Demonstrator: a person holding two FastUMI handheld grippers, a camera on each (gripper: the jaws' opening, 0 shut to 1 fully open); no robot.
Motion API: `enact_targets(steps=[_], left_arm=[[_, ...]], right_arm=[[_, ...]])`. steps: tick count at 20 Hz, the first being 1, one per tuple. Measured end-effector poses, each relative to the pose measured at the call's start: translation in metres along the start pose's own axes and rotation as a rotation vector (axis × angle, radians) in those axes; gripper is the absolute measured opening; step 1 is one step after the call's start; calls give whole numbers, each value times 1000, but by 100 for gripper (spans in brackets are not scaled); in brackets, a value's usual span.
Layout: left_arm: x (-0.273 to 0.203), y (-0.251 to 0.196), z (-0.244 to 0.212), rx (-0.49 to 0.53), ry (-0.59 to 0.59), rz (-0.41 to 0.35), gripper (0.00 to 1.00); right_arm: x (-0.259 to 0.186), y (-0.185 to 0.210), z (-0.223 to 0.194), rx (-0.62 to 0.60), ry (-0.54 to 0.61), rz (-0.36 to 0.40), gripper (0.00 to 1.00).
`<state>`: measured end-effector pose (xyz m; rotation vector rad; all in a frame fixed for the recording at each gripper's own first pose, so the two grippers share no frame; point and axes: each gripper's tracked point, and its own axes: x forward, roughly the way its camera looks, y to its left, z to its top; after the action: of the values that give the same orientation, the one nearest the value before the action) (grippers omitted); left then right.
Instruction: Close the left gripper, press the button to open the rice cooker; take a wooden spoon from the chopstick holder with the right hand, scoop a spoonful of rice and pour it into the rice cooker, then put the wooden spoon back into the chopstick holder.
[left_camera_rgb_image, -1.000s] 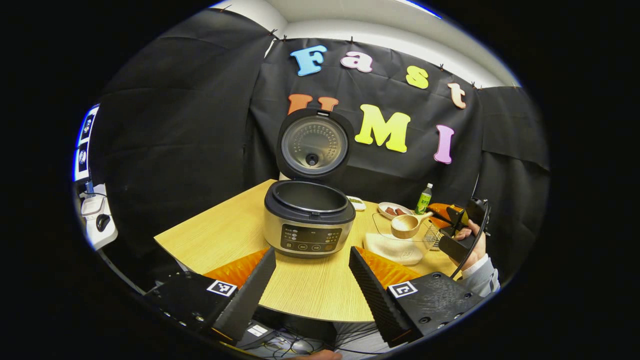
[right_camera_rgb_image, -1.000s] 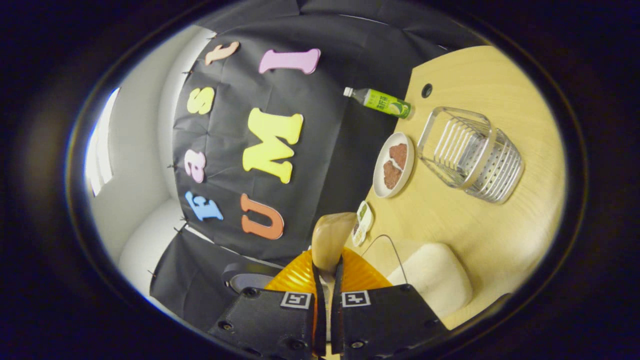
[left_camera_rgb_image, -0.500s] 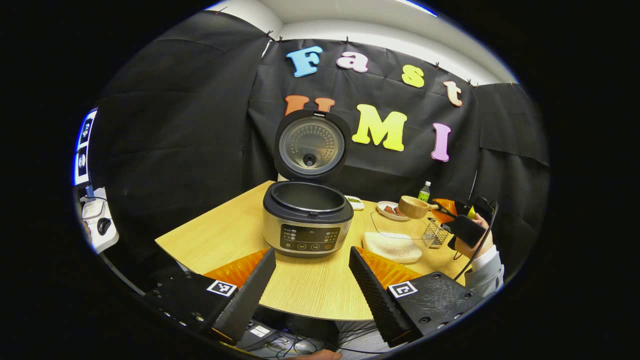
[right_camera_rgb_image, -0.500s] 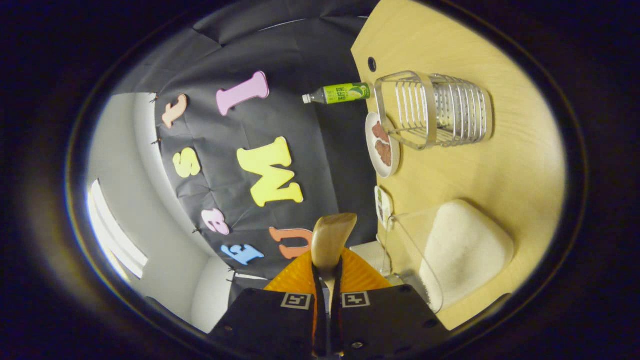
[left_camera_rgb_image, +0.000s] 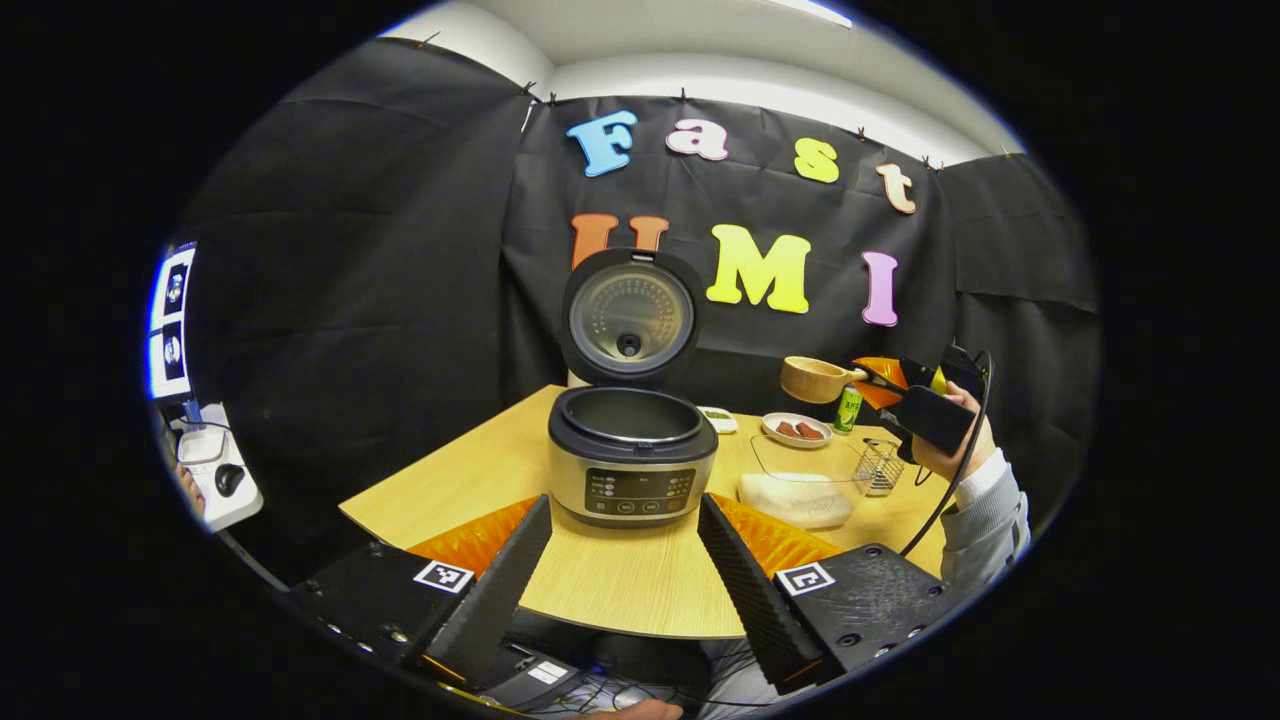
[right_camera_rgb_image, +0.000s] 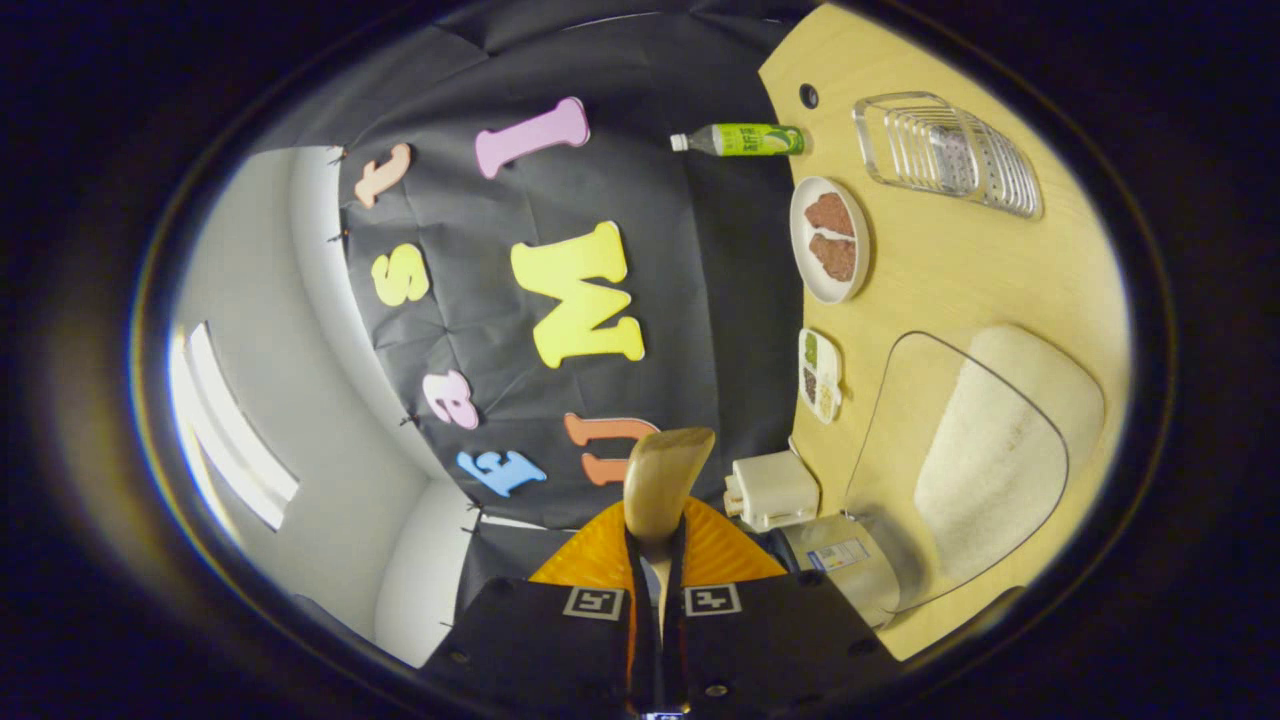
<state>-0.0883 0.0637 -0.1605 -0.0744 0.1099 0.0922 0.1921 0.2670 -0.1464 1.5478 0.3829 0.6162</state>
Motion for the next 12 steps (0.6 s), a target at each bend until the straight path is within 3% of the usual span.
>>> enact_targets(steps=[6,12], left_arm=[[-12,15,26,60,-55,28,95],[-20,24,48,110,-114,42,95]], right_arm=[[50,21,-37,-161,52,-64,8],[96,50,-90,-507,121,-101,8]])
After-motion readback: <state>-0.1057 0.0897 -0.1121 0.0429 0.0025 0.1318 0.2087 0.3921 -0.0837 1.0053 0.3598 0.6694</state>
